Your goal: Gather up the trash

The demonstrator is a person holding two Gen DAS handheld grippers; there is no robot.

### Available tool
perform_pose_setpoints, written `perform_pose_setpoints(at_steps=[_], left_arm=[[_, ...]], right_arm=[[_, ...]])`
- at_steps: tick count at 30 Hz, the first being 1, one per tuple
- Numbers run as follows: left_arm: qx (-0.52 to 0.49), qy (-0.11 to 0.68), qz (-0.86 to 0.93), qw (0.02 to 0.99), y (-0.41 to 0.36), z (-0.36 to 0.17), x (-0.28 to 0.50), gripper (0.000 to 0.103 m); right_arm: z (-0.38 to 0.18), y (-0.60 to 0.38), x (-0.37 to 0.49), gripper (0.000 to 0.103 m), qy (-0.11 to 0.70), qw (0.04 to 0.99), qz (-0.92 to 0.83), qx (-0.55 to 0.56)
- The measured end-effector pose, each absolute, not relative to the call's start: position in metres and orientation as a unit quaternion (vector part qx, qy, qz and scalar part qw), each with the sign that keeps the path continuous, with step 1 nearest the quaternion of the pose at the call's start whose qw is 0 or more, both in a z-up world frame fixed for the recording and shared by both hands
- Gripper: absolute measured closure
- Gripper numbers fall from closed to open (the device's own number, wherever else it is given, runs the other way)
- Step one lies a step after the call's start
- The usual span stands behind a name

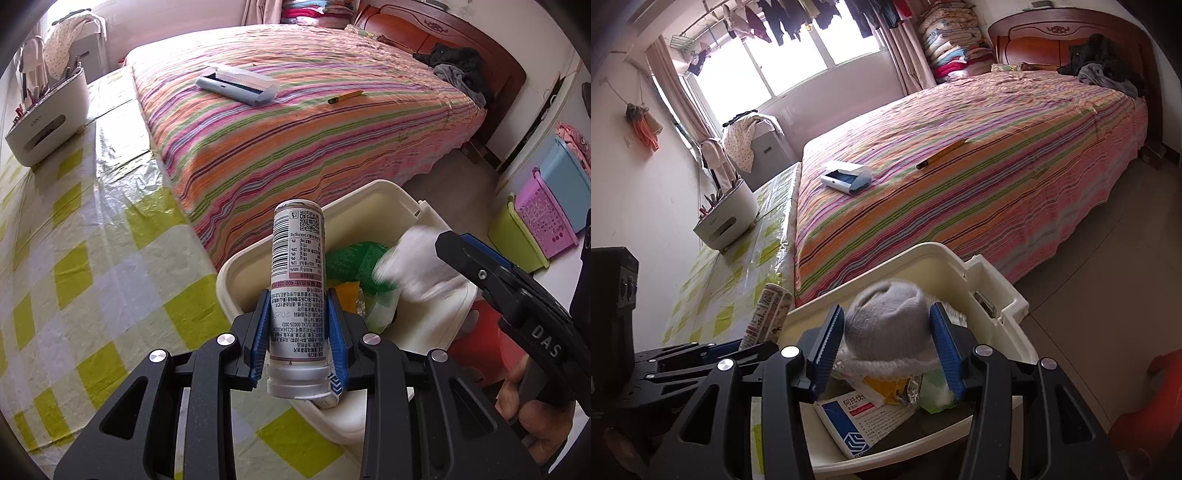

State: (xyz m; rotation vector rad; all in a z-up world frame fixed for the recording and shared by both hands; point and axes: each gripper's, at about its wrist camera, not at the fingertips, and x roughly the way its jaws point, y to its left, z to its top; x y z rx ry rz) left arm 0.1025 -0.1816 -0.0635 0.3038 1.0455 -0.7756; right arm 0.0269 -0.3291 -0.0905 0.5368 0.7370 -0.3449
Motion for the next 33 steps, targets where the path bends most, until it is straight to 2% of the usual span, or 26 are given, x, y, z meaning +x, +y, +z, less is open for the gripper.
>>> perform_pose_setpoints(at_steps=[2,9,10,13,20,24,26,33], left_arm=[[0.141,0.486,-0.36,0.784,-0.185,-0.066,0.105,0.075],[0.142,0.488,-0.363,0.781,-0.197,-0.074,0.109,0.074],[0.143,0.487,-0.363,0.781,-0.198,-0.074,0.109,0.07],[0.14,0.467,-0.358,0.797,-0.195,-0.069,0.106,0.024],[0.141,0.407,-0.333,0.838,-0.178,-0.041,0.084,0.021],[0.132,0.381,-0.296,0.866,-0.149,-0.022,0.066,0.021],[0.13,0.371,-0.274,0.878,-0.133,-0.015,0.057,0.016],[0.115,0.343,-0.203,0.91,-0.07,0.008,0.03,0.013]], right_arm=[[-0.09,-0.332,0.024,0.042,0.346,0.885,-0.165,0.266],[-0.084,-0.343,0.017,0.041,0.316,0.886,-0.167,0.294],[-0.082,-0.342,0.017,0.041,0.313,0.888,-0.169,0.293],[-0.079,-0.342,0.016,0.041,0.304,0.89,-0.172,0.295],[-0.07,-0.33,0.013,0.039,0.296,0.899,-0.191,0.261],[-0.065,-0.311,0.003,0.039,0.291,0.904,-0.19,0.25],[-0.06,-0.294,-0.001,0.038,0.296,0.907,-0.188,0.232],[-0.037,-0.238,-0.015,0.033,0.301,0.922,-0.179,0.165]])
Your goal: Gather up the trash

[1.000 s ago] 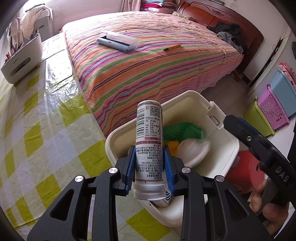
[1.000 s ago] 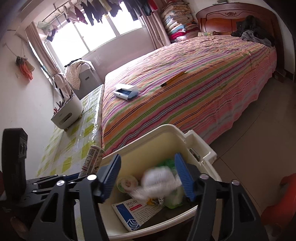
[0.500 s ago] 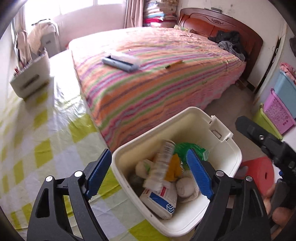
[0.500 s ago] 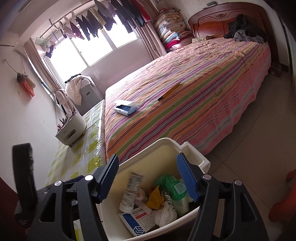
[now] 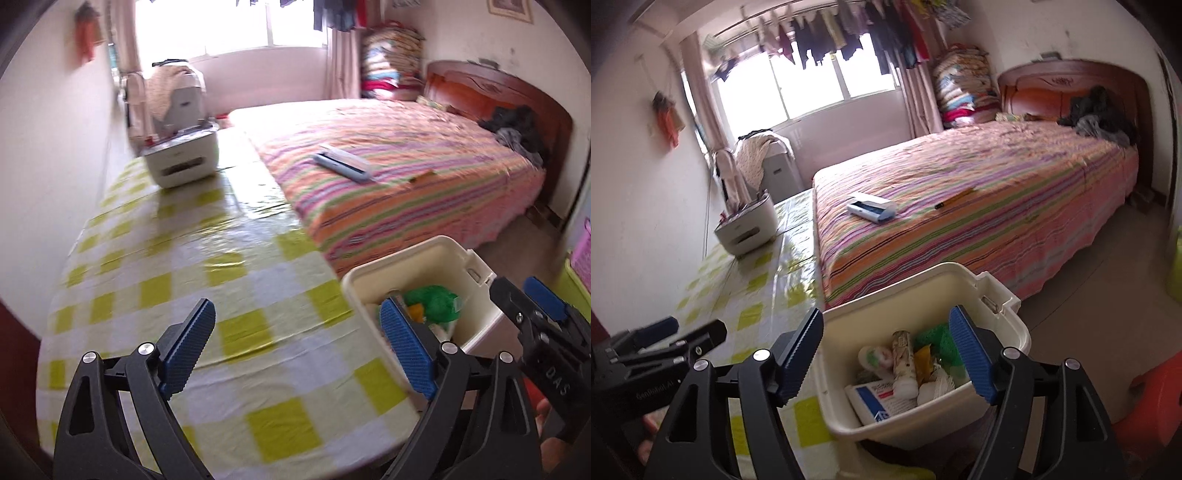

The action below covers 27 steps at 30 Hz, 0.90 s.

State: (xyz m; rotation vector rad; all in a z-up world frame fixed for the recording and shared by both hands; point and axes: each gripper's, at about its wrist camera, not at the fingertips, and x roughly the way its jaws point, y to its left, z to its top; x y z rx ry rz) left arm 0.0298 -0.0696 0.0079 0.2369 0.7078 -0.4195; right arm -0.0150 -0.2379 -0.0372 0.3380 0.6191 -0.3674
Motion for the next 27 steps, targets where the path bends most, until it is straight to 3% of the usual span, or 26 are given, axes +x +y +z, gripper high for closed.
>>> perform_pose_setpoints(at_steps=[14,27], left_arm=[[0.097,0.324,-0.17,0.925,0.011,0.025,-0.009,0.012],[0.089,0.323,-0.156,0.929,0.039,0.026,-0.016,0.012]], right_arm=[[-0.014,-0.162,-0.022,0.031,0.306,0.933,-0.156,0.107],[-0.01,-0.136,-0.012,0.031,0.313,0.935,-0.141,0.086]])
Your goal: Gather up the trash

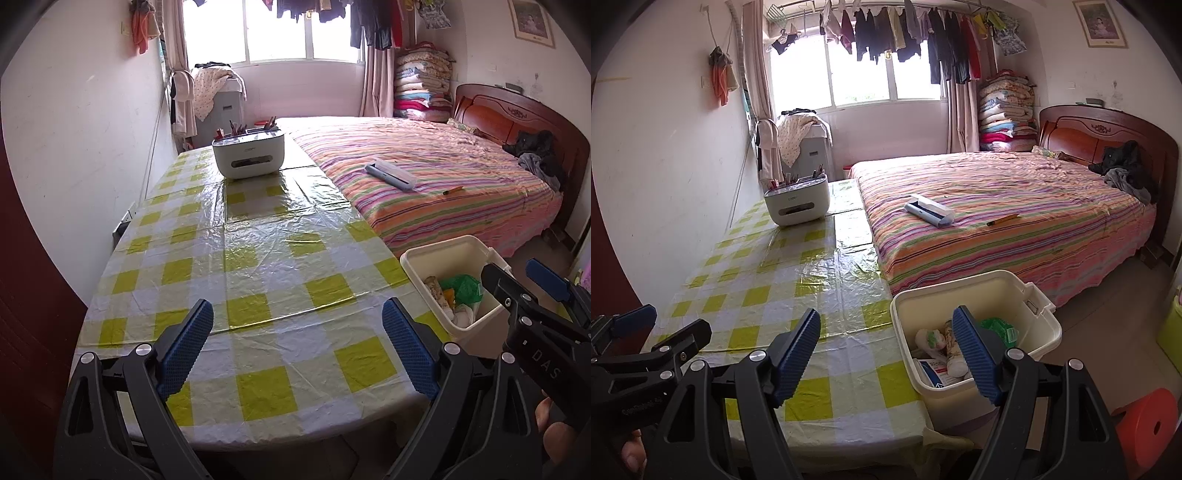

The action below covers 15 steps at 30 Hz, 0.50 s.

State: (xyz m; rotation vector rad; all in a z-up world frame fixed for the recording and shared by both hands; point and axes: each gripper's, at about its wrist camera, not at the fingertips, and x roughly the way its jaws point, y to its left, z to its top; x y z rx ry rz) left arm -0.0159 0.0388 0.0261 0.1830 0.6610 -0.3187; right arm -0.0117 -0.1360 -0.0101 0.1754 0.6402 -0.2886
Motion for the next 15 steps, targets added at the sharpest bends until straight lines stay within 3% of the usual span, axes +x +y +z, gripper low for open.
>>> perform_pose_setpoints(at_steps=[15], left_arm=[[0.086,0.337,-0.156,0.925,0.0394,0.0209,-0.0066,0.012]], right_arm=[[-0.0151,-0.1377,-0.0028,0.031,0.325,0.931,-0.139,0.089]])
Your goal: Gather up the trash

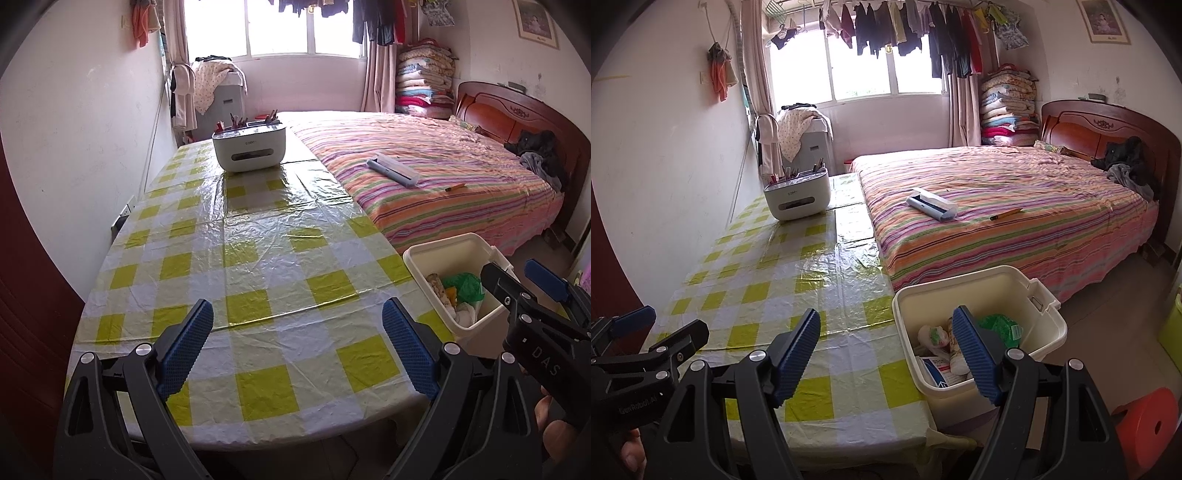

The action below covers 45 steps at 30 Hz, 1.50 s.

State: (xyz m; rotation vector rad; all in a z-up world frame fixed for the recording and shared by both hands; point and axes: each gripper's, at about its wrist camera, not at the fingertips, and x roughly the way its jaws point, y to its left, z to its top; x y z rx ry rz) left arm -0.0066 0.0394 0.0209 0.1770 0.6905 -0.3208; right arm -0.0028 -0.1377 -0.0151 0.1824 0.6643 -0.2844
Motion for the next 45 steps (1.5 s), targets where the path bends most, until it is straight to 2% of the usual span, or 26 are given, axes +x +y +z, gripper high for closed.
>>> perform_pose_setpoints(at_steps=[45], left_arm=[[0.102,0.353,-0.157,0.917,0.028,0.01,-0.006,0.012]], right_arm=[[-0.031,-0.148,0.002,0.031,0.342,0.925,-0.132,0.099]])
